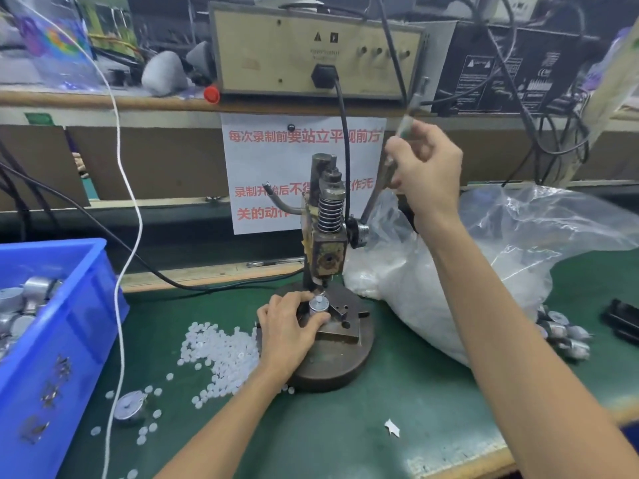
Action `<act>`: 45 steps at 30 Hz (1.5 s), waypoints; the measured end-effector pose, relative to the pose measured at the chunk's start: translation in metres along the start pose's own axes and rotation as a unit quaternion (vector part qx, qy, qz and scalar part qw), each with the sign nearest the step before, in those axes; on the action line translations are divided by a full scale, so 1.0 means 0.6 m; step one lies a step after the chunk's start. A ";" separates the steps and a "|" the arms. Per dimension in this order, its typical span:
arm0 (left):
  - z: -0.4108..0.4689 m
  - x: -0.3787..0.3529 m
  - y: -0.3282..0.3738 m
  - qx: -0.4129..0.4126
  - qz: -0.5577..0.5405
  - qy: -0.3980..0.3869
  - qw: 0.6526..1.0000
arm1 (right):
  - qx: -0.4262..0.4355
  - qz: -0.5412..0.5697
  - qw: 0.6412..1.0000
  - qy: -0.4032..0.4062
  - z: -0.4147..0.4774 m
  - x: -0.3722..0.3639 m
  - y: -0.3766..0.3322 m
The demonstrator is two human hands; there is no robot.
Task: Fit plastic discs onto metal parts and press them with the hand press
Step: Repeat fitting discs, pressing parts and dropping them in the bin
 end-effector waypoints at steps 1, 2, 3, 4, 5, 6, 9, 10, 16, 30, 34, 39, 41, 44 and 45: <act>0.000 0.000 0.001 -0.003 0.003 0.001 1.000 | 0.019 0.014 1.000 0.008 -0.016 0.007 -0.007; -0.001 0.000 0.001 -0.005 0.006 0.001 1.000 | 0.039 0.014 0.999 0.026 -0.037 0.013 -0.012; -0.003 0.000 0.001 -0.006 0.006 0.002 1.000 | 0.056 0.022 0.997 0.050 -0.060 0.018 -0.015; -0.004 0.001 0.001 -0.008 0.004 0.003 1.000 | 0.062 0.042 0.995 0.070 -0.082 0.021 -0.014; -0.005 0.002 0.002 -0.010 0.003 0.004 1.000 | 0.062 0.067 0.992 0.082 -0.101 0.022 -0.012; -0.006 0.002 0.002 -0.010 0.001 0.005 1.000 | 0.061 0.093 0.990 0.086 -0.114 0.021 -0.007; -0.005 0.002 0.002 -0.008 0.000 0.004 1.000 | 0.054 0.144 0.983 0.100 -0.132 0.024 0.007; -0.005 0.002 0.003 -0.009 0.001 0.003 1.000 | 0.055 0.151 0.981 0.107 -0.137 0.026 0.007; -0.004 0.002 0.006 -0.011 -0.001 0.000 1.000 | 0.056 0.143 0.981 0.121 -0.134 0.021 0.013; -0.003 0.023 0.015 0.050 -0.038 -0.069 0.996 | -0.065 -0.037 0.997 0.014 -0.164 -0.025 0.099; -0.017 0.013 0.032 0.004 0.066 -0.097 0.993 | -0.054 -0.077 0.996 -0.004 -0.336 -0.016 0.139; -0.097 0.006 0.077 -0.124 0.140 -0.083 0.979 | -0.178 -0.074 0.978 -0.080 -0.421 -0.006 0.209; -0.136 0.002 0.089 -0.144 0.117 -0.069 0.980 | -0.204 -0.060 0.972 -0.103 -0.427 0.003 0.214; -0.175 -0.008 0.103 -0.126 0.079 -0.070 0.986 | -0.222 -0.041 0.967 -0.115 -0.443 0.036 0.213; -0.186 -0.012 0.116 -0.134 0.071 -0.071 0.986 | -0.226 -0.028 0.967 -0.110 -0.446 0.051 0.211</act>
Point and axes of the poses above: each hand's wrist, its own z-axis towards the middle knuckle, its own x-axis out of the back of the hand, y = z × x, the point moved 10 cm from there along z, towards the middle knuckle, and after that the axes turned 5 degrees about x, right-handed, at the moved point
